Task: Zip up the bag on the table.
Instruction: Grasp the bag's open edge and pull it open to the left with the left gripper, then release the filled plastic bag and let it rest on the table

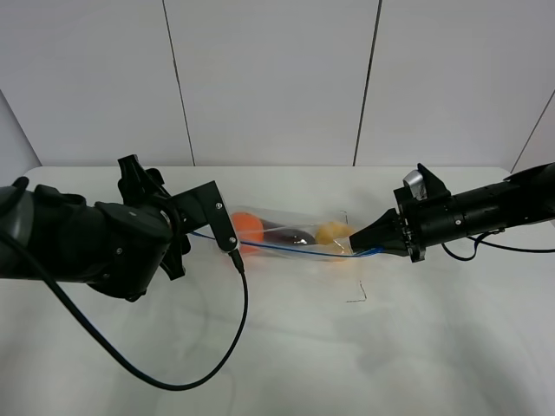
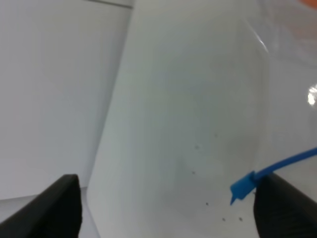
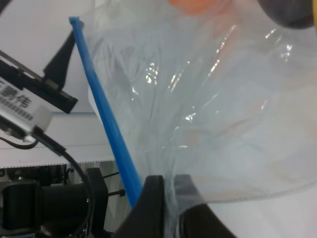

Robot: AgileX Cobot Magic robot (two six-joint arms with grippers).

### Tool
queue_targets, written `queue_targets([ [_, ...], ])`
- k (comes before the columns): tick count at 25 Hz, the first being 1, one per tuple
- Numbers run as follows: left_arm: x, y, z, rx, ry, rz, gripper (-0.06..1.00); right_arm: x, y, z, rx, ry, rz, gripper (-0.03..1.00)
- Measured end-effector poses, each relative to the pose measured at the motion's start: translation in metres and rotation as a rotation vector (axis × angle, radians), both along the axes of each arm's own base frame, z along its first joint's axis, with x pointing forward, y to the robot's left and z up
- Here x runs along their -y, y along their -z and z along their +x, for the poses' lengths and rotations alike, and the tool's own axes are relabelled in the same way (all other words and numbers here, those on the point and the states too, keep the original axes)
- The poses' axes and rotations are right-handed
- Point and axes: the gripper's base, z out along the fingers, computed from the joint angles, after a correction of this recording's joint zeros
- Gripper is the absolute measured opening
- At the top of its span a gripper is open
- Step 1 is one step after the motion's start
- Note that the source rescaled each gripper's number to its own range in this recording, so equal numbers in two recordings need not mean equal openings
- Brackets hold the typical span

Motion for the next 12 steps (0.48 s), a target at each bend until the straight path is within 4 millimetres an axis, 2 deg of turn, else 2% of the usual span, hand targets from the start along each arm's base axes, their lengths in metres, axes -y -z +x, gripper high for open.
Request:
queue_targets([
  [10, 0.0002, -0.0019, 0.0002, 0.011, 0.002, -0.009, 0.73, 0.0, 0.0, 0.0, 0.0, 0.0, 0.0, 0.0],
  [12, 0.0001, -0.002, 0.0002, 0.013, 0.0, -0.009, 0.76, 0.0, 0.0, 0.0, 0.0, 0.0, 0.0, 0.0],
])
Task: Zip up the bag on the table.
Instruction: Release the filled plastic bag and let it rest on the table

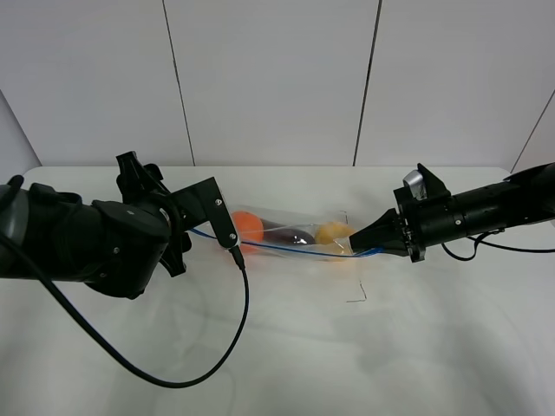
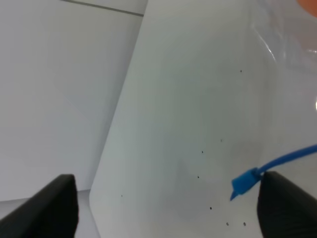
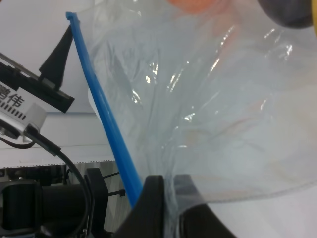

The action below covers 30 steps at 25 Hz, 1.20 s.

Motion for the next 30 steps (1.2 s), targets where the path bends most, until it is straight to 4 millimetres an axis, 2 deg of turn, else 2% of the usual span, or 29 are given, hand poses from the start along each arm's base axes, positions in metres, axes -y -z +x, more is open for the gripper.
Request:
queue_targets([
  [4, 0.0, 0.0, 0.0, 0.002, -0.006, 0.001, 0.93, 0.0, 0.0, 0.0, 0.0, 0.0, 0.0, 0.0],
  [6, 0.0, 0.0, 0.0, 0.001, -0.006, 0.0, 0.97, 0.0, 0.0, 0.0, 0.0, 0.0, 0.0, 0.0],
  [12, -0.003, 0.0, -0.001, -0.004, -0.043, -0.005, 1.0, 0.0, 0.0, 0.0, 0.003, -0.001, 0.0, 0.0],
  [19, -0.01, -0.013, 0.008, -0.125, -0.282, -0.121, 1.0, 0.0, 0.0, 0.0, 0.004, -0.002, -0.001, 0.0],
  [22, -0.022, -0.029, 0.021, -0.187, -0.396, -0.233, 1.0, 0.0, 0.0, 0.0, 0.004, -0.004, -0.002, 0.0],
  [24, -0.038, -0.043, 0.029, -0.202, -0.467, -0.321, 1.0, 0.0, 0.0, 0.0, 0.004, -0.005, -0.003, 0.0],
  [27, -0.065, -0.068, 0.034, -0.193, -0.551, -0.442, 1.0, 0.0, 0.0, 0.0, 0.004, -0.005, -0.003, 0.0],
  [30, -0.09, -0.085, 0.031, -0.217, -0.623, -0.521, 1.0, 0.0, 0.0, 0.0, 0.006, -0.006, -0.003, 0.0],
])
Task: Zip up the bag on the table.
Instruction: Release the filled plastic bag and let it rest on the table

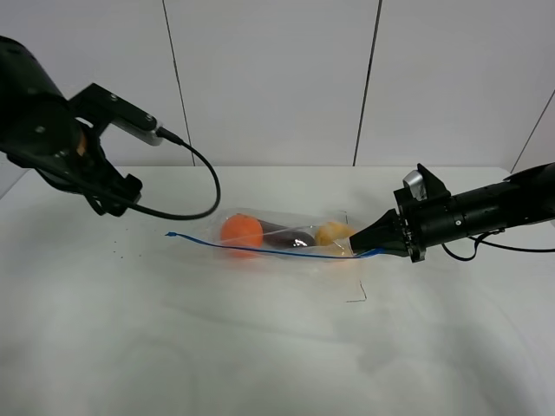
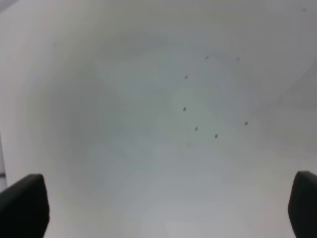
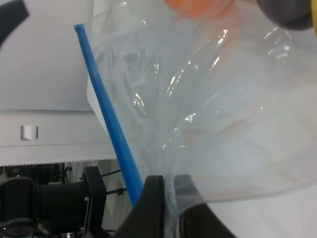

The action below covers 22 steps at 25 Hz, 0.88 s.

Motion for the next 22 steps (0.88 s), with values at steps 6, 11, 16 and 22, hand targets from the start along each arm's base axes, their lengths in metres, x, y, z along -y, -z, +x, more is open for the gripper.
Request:
queue_targets([
  [6, -0.04, -0.011, -0.013, -0.1, -0.134, -0.139, 1.0, 0.0, 0.0, 0.0, 0.002, -0.002, -0.001, 0.0],
  [11, -0.065, -0.011, -0.022, -0.18, -0.241, -0.189, 1.0, 0.0, 0.0, 0.0, 0.004, -0.003, -0.002, 0.0],
  [16, -0.083, -0.008, -0.03, -0.271, -0.348, -0.271, 1.0, 0.0, 0.0, 0.0, 0.005, -0.006, -0.003, 0.0],
  [22, -0.094, -0.006, -0.033, -0.307, -0.394, -0.342, 1.0, 0.0, 0.001, -0.002, 0.005, -0.023, -0.017, 0.0],
])
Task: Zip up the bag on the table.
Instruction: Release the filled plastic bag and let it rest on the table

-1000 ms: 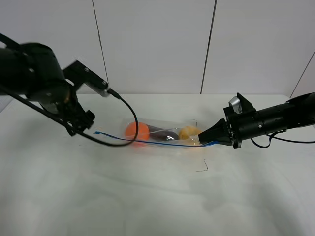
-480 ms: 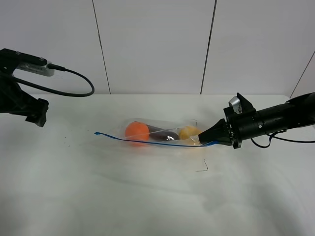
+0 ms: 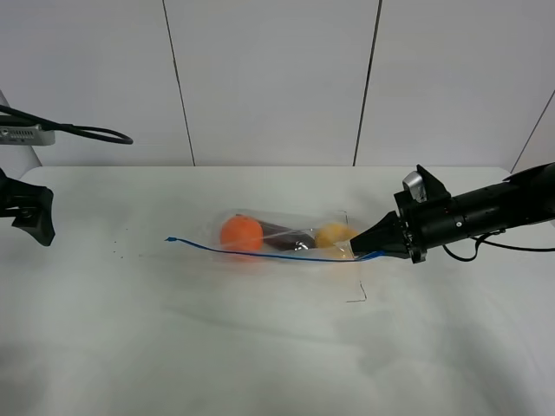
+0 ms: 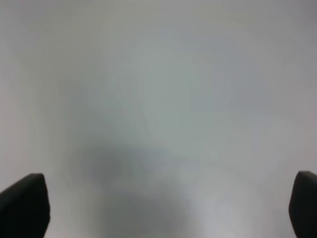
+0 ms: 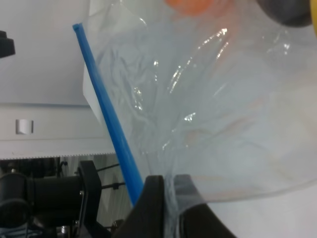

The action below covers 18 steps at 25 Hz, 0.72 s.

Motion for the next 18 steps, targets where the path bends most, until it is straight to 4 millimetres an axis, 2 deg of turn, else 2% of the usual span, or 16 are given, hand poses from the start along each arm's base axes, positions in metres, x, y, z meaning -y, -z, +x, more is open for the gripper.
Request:
queue_targets([
  [4, 0.0, 0.0, -0.001, -0.003, -0.004, -0.009, 1.0, 0.0, 0.0, 0.0, 0.0, -0.005, -0.004, 0.0],
  [7, 0.0, 0.001, -0.012, 0.018, -0.002, -0.009, 1.0, 0.0, 0.0, 0.0, 0.0, -0.005, -0.004, 0.0],
  [12, 0.002, 0.001, -0.048, 0.088, 0.006, -0.009, 1.0, 0.0, 0.0, -0.001, 0.001, -0.007, -0.005, 0.0],
  [18, 0.004, -0.02, -0.095, 0.233, 0.005, -0.011, 1.0, 0.0, 0.0, -0.001, 0.001, -0.007, -0.005, 0.0],
])
